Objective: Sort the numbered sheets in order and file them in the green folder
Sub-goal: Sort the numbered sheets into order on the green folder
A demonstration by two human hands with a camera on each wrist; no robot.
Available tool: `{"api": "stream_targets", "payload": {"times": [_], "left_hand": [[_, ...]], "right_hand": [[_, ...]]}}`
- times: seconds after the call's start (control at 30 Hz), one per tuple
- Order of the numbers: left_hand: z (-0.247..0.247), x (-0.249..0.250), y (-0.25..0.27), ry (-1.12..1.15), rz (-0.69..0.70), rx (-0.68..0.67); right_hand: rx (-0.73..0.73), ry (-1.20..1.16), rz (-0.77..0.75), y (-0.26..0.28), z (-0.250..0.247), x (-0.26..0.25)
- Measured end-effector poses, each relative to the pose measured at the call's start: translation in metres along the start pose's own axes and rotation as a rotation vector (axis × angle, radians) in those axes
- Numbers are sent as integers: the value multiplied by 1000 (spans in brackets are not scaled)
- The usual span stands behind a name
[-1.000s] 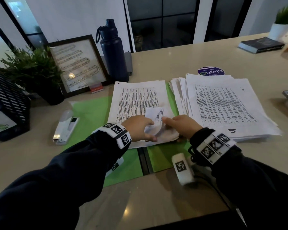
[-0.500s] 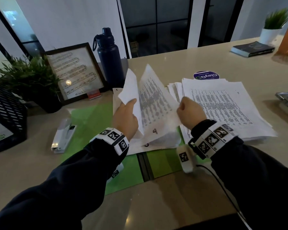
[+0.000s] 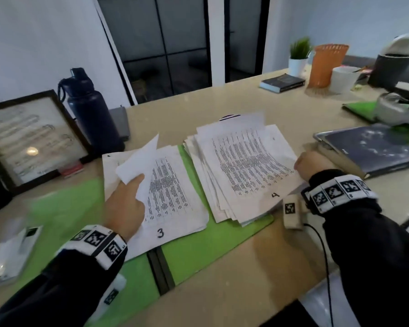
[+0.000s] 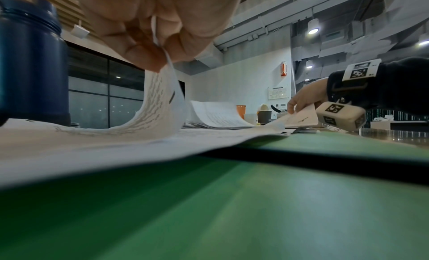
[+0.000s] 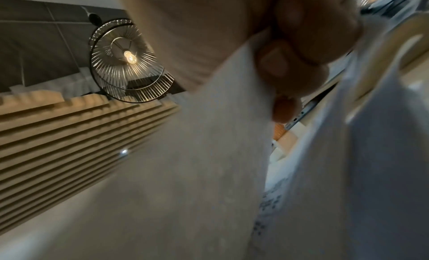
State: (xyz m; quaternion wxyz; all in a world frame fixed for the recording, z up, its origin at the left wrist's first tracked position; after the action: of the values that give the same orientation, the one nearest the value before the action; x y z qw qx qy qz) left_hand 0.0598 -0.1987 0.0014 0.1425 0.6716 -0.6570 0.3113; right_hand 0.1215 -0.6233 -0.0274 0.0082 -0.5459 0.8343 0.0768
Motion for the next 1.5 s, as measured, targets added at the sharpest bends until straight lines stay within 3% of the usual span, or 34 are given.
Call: {"api": "stream_targets", "payload": {"times": [0.33, 0.43, 0.5, 0.57, 0.63, 0.73, 1.0, 1.17, 1.27, 1.4, 1.5], "left_hand": [[6, -2, 2, -9, 13, -98], [13, 1, 3, -45, 41, -188], [16, 4, 5, -71, 57, -239], [18, 6, 6, -81, 56, -274], [19, 6, 6, -96, 61, -291], [19, 7, 7, -114, 79, -305], [33, 4, 12, -116, 97, -464], [45, -1, 16, -203, 99, -607], [45, -1, 16, -193, 100, -594], [41, 2, 14, -161, 103, -529], [28, 5, 9, -97, 94, -362]], "right_hand": [[-10, 167, 7, 6, 8, 1], [180, 140, -21, 36, -24, -19], [284, -9, -184, 65, -47, -51], [132, -271, -378, 91, -49, -92], [-147, -512, -492, 112, -31, -131], [-399, -496, -543, 129, 8, -177], [-520, -652, -379, 126, 54, -200], [-400, -561, -473, 129, 50, -205], [-299, -496, -543, 133, 40, -209], [-403, -453, -594, 143, 45, -218], [-418, -446, -609, 144, 47, -221]]}}
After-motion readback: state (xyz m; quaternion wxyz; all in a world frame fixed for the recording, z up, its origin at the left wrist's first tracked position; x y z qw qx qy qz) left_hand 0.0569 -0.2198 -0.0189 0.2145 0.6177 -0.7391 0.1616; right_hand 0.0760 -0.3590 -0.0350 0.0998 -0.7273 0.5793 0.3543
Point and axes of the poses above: each hand's wrist, its own y-axis away from the middle knuckle, its own z-axis out of the palm, x = y × z, the point moved 7 cm from there along -y, towards the middle knuckle, and after that the axes turned 13 degrees about y, right-handed, at the moved point
